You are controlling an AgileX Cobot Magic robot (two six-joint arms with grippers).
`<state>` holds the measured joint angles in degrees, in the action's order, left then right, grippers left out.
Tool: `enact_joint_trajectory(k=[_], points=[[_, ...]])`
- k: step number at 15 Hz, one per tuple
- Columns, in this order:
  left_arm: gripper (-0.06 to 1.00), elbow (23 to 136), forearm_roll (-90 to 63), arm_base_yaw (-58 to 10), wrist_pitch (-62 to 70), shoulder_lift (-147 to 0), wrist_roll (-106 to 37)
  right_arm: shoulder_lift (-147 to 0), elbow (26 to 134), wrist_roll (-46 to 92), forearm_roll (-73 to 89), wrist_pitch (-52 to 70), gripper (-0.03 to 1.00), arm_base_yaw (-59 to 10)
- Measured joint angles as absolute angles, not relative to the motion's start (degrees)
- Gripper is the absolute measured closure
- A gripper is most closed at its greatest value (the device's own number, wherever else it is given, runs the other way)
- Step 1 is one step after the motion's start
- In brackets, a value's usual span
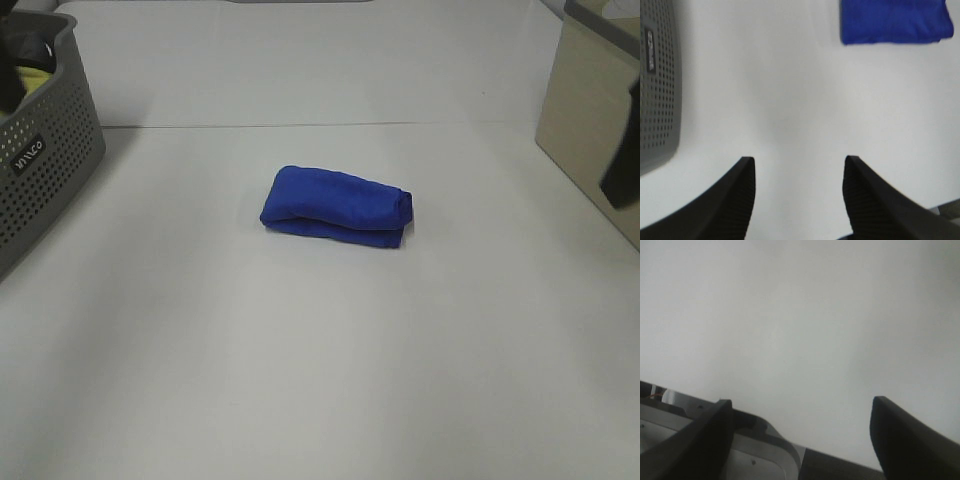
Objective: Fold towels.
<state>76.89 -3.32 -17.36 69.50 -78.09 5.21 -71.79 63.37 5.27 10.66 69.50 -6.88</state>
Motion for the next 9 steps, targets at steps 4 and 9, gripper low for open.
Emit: enact_joint_trajectory(k=[4,9], points=[[0.43,53.00,-3.21,-17.36,67.38,-55.98,5.67,-52.48,42.97,5.27,9.68,69.61,0.23,-6.88],[0.43,31.46,-3.32,-17.36,62.85,-25.27,1.49,-25.95,28.99,5.27,4.64,69.79,0.23,-6.88]])
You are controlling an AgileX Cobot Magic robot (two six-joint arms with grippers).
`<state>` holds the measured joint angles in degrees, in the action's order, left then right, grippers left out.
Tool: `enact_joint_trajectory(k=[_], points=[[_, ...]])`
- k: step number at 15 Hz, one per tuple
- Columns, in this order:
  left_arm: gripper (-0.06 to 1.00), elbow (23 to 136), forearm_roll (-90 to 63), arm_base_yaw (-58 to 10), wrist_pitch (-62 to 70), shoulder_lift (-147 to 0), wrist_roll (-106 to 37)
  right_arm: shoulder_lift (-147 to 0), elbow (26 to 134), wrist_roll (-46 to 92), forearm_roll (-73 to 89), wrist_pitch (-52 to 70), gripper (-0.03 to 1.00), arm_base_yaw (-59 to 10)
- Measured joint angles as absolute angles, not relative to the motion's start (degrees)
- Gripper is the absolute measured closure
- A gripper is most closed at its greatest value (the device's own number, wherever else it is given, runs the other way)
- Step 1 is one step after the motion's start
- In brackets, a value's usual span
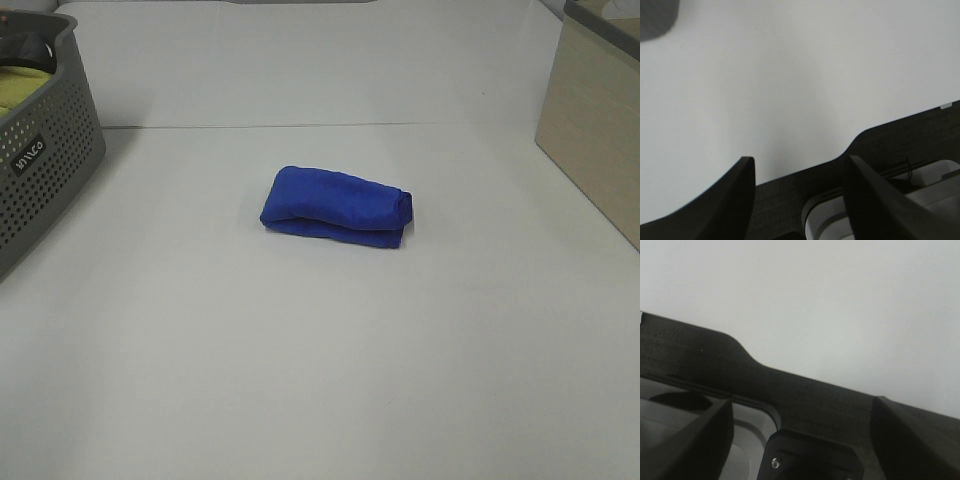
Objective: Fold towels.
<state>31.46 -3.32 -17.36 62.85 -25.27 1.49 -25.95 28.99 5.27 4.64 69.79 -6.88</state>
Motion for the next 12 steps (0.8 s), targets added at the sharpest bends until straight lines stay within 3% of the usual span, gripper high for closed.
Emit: enact_joint_trajectory(k=[4,12], points=[[0.43,29.91,-4.41,-17.36,62.34,-15.76,-1.72,-16.27,26.64,6.93,3.61,64.23,0.23,-6.88],[0.43,29.91,-4.58,-17.36,62.05,-15.76,-1.89,-15.99,26.53,6.99,3.84,63.43,0.23,-6.88]])
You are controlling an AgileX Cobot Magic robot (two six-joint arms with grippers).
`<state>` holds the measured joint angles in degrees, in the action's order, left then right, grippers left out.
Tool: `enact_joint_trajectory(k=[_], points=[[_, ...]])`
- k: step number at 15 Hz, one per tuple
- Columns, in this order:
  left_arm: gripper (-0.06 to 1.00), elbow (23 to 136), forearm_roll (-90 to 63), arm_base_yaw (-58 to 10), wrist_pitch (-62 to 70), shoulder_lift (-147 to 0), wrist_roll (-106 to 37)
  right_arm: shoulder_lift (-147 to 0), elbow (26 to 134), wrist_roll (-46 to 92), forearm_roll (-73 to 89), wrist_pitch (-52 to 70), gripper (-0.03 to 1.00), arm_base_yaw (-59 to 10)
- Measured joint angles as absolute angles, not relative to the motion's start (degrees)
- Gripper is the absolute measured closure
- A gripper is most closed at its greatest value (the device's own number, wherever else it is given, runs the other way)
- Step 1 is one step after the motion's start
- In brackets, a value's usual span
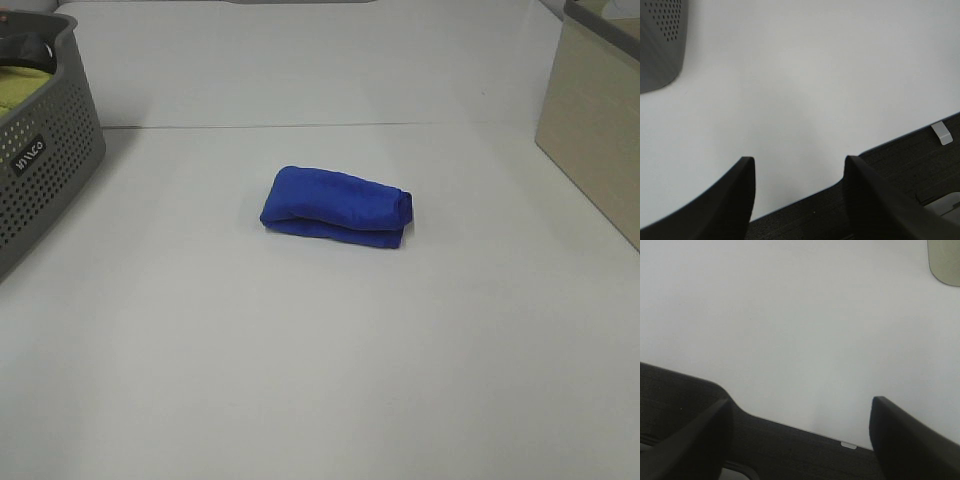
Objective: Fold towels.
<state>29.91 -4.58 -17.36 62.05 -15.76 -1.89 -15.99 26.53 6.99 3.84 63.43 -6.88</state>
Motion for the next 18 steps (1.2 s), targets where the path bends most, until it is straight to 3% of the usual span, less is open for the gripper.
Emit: enact_joint_trajectory(k=[3,7,10,12,18], points=[[0.43,29.91,-4.76,-15.81,62.05,-15.47,-1.89,-15.99,26.53,6.99,3.90,63.43,0.23,-6.88],[0.43,29.91,-4.93,-4.01,61.94,-6.30,-1.89,-12.26,26.53,6.99,4.98,63.43,0.23,-0.69],[0.43,29.91,-4.93,-0.06,61.99,-0.17,-1.89,-6.25,26.53,6.99,5.10,63.43,0.23,0.00],[0.43,29.91,-4.93,0.34,61.99,0.23,-1.89,0.00,26.53,6.99,5.10,63.48,0.23,0.11],[0.43,29.91,-4.93,0.34,61.99,0.34,-1.89,0.17,26.41,6.99,5.10,63.48,0.23,0.11]])
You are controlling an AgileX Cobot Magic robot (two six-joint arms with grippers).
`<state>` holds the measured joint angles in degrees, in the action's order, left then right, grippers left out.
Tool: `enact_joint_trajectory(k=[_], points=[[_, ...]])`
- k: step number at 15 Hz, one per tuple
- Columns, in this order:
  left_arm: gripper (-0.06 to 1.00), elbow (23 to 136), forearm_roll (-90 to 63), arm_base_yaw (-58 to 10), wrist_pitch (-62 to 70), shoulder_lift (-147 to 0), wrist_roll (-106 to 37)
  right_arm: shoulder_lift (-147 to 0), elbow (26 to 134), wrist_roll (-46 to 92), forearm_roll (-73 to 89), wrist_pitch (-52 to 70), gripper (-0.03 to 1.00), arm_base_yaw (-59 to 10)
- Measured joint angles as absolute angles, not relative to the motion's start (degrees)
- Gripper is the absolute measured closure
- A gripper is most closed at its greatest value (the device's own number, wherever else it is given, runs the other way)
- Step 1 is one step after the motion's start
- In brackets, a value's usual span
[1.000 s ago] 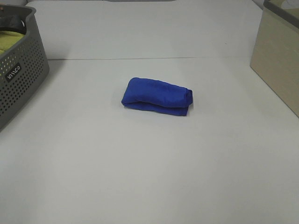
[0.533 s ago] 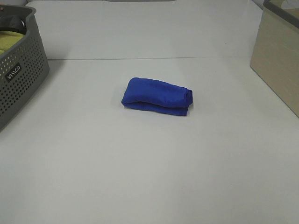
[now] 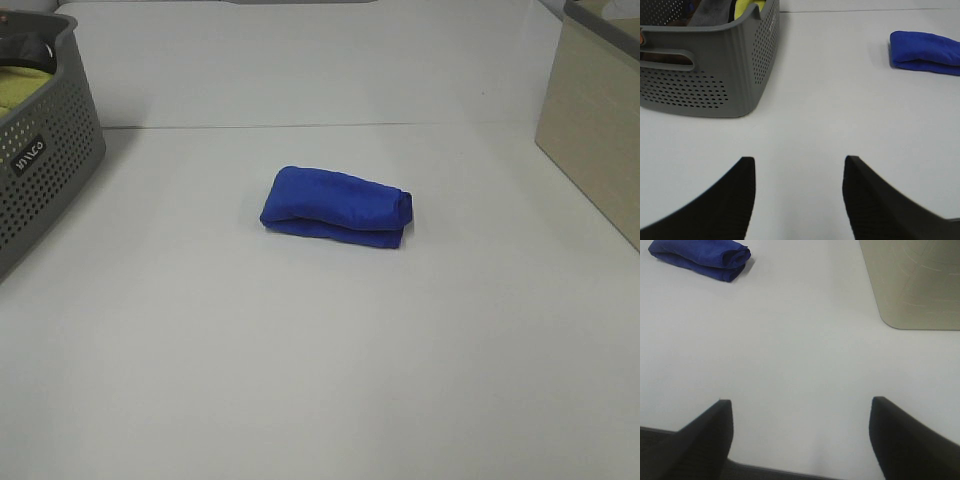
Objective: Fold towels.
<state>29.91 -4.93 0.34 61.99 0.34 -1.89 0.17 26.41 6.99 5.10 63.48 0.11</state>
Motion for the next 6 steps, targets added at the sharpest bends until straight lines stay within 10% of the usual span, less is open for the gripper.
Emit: enact_joint_trajectory(k=[6], points=[[0.43,29.91,-4.93,0.34,61.99,0.34,-1.89,0.17,26.41,6.99,5.10,63.48,0.23,0.11]])
